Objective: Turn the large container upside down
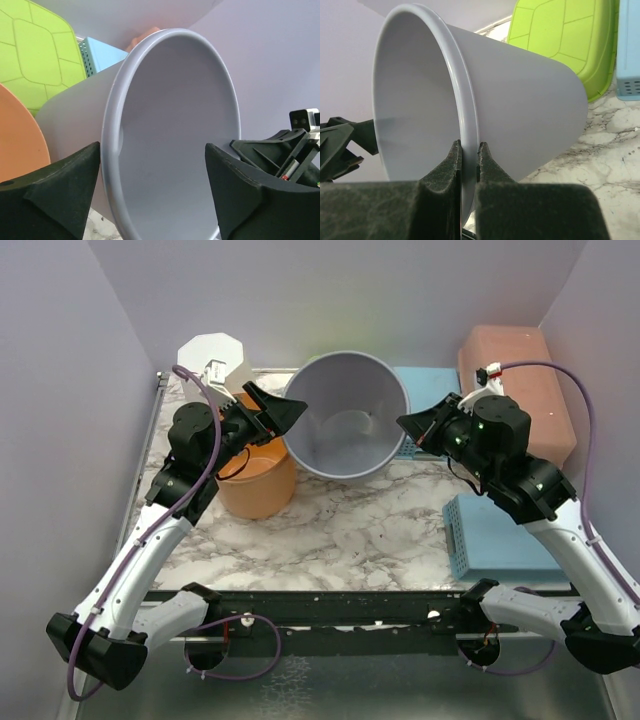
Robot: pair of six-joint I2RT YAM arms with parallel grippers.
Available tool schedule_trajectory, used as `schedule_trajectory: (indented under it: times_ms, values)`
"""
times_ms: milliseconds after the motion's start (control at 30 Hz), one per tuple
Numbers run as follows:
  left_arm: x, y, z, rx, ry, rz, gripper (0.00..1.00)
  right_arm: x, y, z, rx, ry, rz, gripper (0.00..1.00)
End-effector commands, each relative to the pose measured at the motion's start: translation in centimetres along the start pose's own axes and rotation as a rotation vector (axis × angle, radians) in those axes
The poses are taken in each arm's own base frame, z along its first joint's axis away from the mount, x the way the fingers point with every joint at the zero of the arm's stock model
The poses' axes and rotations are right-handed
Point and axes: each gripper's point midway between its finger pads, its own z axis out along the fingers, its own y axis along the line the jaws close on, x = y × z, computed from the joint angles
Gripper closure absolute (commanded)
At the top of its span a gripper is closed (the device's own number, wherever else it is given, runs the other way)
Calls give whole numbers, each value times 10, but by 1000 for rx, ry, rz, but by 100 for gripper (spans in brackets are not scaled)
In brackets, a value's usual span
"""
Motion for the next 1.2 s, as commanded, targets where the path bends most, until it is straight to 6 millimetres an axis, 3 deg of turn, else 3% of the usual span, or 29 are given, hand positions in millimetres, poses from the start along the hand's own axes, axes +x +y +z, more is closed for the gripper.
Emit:
schedule_trajectory:
  times_ms: [0,133,467,600,700,900,1033,1167]
  values:
    - [7,-23,-10,92,40,31,12,-7,5,-10,-13,-35,32,100]
    - [3,-16,-15,31,35,82,1,-11,-5,-16,32,-59,26,99]
    - [-6,5,-28,-110,18,174,1,-11,-22,-26,96,-72,12,99]
    - [-23,4,-43,-166,-39,223,1,-19,-33,-37,151,-95,-43,99]
    - [-40,22,-59,-311,-96,253,1,-32,-32,-48,154,-115,-115,99]
    - [-58,92,-113,-753,-213,250,1,-42,-37,-58,211,-84,-260,99]
    - [-64,106,-140,-871,-255,272,1,-41,-46,-57,253,-59,-344,99]
    - [-62,115,-152,-930,-251,286,1,-43,-56,-58,315,-29,-409,99]
